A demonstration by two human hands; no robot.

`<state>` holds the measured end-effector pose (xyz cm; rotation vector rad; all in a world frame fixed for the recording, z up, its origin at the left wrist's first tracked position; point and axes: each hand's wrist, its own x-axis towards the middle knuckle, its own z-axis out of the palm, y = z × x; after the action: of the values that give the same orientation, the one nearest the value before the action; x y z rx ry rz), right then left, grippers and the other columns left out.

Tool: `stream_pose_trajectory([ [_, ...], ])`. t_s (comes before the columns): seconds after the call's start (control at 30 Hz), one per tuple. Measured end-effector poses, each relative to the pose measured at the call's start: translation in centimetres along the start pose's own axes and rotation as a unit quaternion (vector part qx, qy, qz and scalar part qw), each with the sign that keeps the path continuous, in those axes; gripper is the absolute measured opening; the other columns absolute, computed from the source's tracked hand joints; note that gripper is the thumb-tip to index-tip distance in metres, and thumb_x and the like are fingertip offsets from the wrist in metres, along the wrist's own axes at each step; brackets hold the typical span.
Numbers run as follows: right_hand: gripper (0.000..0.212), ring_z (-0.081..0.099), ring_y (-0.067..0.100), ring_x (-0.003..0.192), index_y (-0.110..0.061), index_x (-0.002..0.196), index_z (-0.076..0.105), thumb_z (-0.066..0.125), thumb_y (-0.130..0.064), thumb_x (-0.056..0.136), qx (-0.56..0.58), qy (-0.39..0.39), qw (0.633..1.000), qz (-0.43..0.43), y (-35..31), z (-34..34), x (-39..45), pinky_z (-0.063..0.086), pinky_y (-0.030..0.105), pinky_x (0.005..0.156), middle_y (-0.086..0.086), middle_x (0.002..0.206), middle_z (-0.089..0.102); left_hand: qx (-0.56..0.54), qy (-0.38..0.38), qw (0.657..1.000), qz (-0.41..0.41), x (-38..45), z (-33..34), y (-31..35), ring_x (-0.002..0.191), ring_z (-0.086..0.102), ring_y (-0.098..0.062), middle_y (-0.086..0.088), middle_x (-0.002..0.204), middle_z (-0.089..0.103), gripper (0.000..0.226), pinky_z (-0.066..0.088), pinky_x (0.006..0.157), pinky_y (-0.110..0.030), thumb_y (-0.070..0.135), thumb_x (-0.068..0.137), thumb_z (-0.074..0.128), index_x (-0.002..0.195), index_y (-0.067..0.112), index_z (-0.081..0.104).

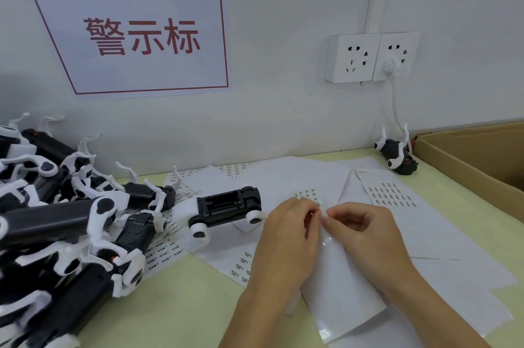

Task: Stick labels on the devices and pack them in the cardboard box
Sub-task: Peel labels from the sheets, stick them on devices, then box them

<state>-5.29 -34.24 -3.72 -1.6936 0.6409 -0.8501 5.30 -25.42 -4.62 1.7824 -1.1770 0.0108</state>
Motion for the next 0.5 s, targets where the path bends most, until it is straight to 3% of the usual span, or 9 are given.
stream_pose_trajectory([
  [0.3, 0.016, 0.068, 0.004, 0.065, -0.016, 0.073, 0.077, 0.075, -0.003, 0.083, -0.018, 0.005, 1.000, 0.021, -0.13, 0.10, 0.00, 0.048, 0.008, 0.061, -0.001, 0.069, 0.074, 0.045, -0.001, 0.999, 0.014, -0.14, 0.10, 0.07, 0.083, 0.051, -0.007, 0.007, 0.089, 0.059, 0.013, 0.045, 0.077, -0.026, 0.017, 0.100, 0.054, 0.091, 0.015, 0.064],
  [0.43, 0.013, 0.063, 0.001, 0.059, -0.016, 0.076, 0.075, 0.075, -0.006, 0.083, -0.031, 0.018, 0.997, 0.071, 0.06, -0.24, 0.33, 0.046, 0.008, 0.057, -0.001, 0.067, 0.073, -0.002, 0.062, 0.998, -0.022, -0.22, 0.29, -0.23, 0.079, 0.054, -0.006, 0.010, 0.081, 0.060, 0.013, 0.042, 0.071, -0.015, 0.010, 0.097, 0.058, 0.087, 0.016, 0.063],
  [0.5, 0.012, 0.060, 0.000, 0.053, -0.022, 0.085, 0.071, 0.072, -0.010, 0.085, -0.055, 0.028, 0.992, 0.109, 0.09, -0.75, 0.53, 0.047, 0.016, 0.056, -0.005, 0.065, 0.071, -0.036, 0.101, 0.993, -0.047, -0.19, 0.20, -0.50, 0.074, 0.057, -0.005, 0.013, 0.075, 0.061, 0.016, 0.040, 0.067, -0.010, 0.009, 0.097, 0.060, 0.085, 0.019, 0.066],
])
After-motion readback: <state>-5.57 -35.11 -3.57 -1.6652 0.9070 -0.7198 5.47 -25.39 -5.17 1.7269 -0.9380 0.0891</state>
